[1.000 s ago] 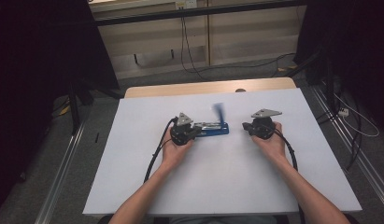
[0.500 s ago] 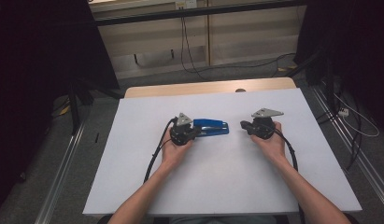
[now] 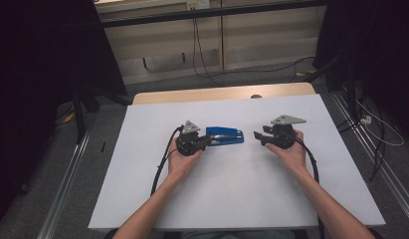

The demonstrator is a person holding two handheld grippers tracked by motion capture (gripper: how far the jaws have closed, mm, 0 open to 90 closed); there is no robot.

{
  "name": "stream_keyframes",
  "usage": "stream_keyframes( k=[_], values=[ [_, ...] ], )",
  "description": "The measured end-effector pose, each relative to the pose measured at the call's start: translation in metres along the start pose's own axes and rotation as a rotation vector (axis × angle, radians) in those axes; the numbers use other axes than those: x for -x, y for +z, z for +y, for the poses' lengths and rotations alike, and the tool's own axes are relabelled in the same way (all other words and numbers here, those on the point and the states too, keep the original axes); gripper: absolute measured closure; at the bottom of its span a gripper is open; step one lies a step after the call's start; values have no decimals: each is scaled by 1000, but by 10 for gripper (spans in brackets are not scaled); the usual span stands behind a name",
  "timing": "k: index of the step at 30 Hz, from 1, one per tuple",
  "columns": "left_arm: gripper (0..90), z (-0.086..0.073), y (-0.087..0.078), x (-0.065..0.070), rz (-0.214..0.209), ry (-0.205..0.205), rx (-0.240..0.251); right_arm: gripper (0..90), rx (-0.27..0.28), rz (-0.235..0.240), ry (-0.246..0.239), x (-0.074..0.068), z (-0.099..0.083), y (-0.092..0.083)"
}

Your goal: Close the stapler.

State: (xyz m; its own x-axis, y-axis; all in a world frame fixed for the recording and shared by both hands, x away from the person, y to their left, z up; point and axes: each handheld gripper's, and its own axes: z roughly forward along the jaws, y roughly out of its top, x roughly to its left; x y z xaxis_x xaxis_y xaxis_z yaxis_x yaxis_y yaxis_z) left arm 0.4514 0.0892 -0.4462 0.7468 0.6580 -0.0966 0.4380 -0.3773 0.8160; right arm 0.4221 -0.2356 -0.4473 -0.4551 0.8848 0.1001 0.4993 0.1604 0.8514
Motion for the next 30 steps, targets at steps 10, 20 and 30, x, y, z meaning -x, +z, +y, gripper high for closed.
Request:
stream_keyframes(
  k=[10,20,30],
  values=[
    [330,1,-11,-2,70,-43,56,134,1,-16,25,-1,0,-3],
    [45,2,-20,-9,103,-40,59,35,74,-29,-4,-4,3,-14],
    [39,-5,-44,-5,90,0,119,38,101,-17,-17,-12,4,-26]
  ],
)
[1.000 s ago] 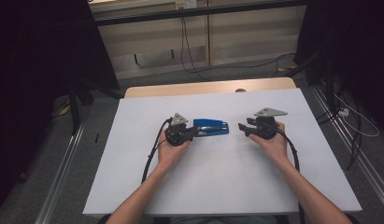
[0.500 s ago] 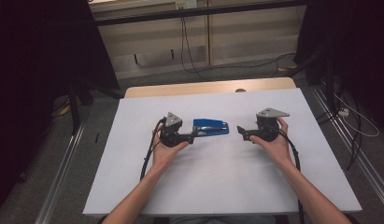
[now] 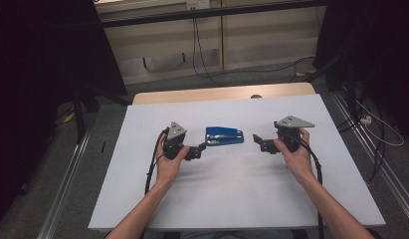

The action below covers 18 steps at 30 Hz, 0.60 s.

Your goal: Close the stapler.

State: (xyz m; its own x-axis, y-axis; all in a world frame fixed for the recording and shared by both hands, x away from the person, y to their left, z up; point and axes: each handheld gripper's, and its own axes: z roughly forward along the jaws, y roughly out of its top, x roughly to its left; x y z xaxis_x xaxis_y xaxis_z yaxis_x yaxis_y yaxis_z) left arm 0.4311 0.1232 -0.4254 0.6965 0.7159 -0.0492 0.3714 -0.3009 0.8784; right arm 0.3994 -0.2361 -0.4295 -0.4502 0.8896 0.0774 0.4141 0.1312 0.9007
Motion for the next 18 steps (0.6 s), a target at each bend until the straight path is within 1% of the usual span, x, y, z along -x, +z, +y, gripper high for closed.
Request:
stream_keyframes(
  k=[1,2,3,5,6,7,9,13,14,15,16,18],
  values=[
    [39,0,-2,0,7,1,3,39,-5,1,-1,-1,0,-1],
    [39,-1,-5,-1,11,-9,4,40,-2,4,-3,-2,-1,-2],
    [39,-2,-7,0,18,-17,-4,41,5,-5,-3,-4,-2,-4],
    [39,-4,-10,-2,19,-26,-24,41,7,-12,-3,-5,-3,-7],
    [39,-5,-13,-2,23,-26,-16,41,10,-19,-8,-6,-3,-9],
    [39,-6,-16,-3,33,-17,-13,41,12,-20,-9,-6,-4,-10],
    [39,-6,-22,-4,40,-21,-6,43,14,-14,3,-7,-5,-14],
    [39,-9,-35,-6,52,-21,15,42,25,-27,11,-8,-7,-21],
    [39,-10,-36,-6,52,-21,17,43,26,-32,10,-8,-7,-23],
    [39,-11,-39,-6,49,-31,20,42,28,-34,9,-9,-8,-25],
    [39,-12,-41,-6,47,-33,14,42,28,-37,12,-9,-9,-27],
    [39,-14,-44,-6,43,-28,10,41,31,-44,6,-9,-10,-31]
  ],
)
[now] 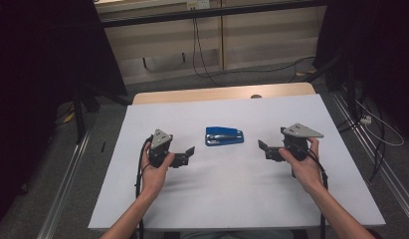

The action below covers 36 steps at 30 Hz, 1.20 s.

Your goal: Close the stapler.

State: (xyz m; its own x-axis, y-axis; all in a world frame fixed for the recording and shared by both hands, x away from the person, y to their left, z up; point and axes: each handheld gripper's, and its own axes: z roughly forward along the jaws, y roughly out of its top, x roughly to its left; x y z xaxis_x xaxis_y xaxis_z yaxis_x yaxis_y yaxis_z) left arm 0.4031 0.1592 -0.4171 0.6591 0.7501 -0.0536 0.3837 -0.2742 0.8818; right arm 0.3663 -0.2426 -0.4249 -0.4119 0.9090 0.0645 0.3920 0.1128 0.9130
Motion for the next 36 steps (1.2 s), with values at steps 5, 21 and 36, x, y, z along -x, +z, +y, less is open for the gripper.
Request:
stream_keyframes(
  k=[5,21,36],
  values=[
    [39,-2,-9,3,-13,6,11,35,9,-32,-1,-1,-1,-10],
    [38,-17,-42,5,30,0,51,27,31,-93,32,6,-14,-44],
    [32,-32,-72,1,54,-28,74,25,38,-129,77,10,-30,-71]
  ],
)
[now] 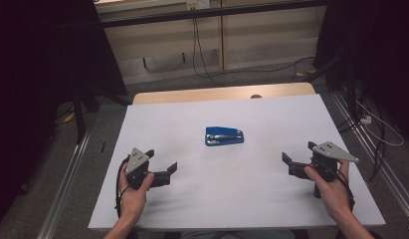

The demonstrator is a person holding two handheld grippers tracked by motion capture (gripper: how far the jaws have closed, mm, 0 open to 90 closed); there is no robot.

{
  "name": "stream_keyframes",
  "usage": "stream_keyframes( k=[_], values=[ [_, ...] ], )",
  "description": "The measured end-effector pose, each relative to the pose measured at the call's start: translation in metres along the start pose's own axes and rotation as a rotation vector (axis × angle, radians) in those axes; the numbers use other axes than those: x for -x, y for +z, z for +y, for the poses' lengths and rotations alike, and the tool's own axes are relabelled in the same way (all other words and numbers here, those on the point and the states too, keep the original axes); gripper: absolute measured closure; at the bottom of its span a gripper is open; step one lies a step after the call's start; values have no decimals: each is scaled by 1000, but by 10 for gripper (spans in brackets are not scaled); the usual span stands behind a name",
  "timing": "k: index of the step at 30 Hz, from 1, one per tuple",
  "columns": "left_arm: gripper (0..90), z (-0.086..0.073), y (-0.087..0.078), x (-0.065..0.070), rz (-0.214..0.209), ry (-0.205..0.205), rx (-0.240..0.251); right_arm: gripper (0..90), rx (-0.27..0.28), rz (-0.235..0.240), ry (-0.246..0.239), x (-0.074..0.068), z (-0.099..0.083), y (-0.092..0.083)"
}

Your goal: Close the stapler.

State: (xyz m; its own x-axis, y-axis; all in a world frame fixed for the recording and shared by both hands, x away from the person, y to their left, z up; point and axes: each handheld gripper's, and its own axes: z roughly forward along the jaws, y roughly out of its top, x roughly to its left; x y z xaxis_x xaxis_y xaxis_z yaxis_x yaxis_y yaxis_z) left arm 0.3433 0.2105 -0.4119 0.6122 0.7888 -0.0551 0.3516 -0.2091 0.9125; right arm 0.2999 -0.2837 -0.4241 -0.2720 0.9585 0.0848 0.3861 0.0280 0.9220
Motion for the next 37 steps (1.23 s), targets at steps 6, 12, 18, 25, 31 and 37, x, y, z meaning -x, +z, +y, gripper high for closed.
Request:
stream_keyframes(
  k=[6,12,18,25,31,37],
  values=[
    [32,-7,-9,-2,16,-21,4,25,2,-12,-11,-1,-5,-7],
    [32,-13,-19,0,38,-15,6,25,5,-26,-3,2,-10,-14],
    [32,-17,-28,1,56,2,12,25,-9,-23,-13,2,-18,-19],
    [32,-20,-32,-4,70,-12,23,24,18,-55,-35,1,-23,-23],
    [32,-21,-30,-4,49,-13,13,24,42,-42,-29,-1,-23,-20],
    [32,-21,-27,-4,46,-9,1,24,66,-39,-24,-1,-21,-19]
  ],
)
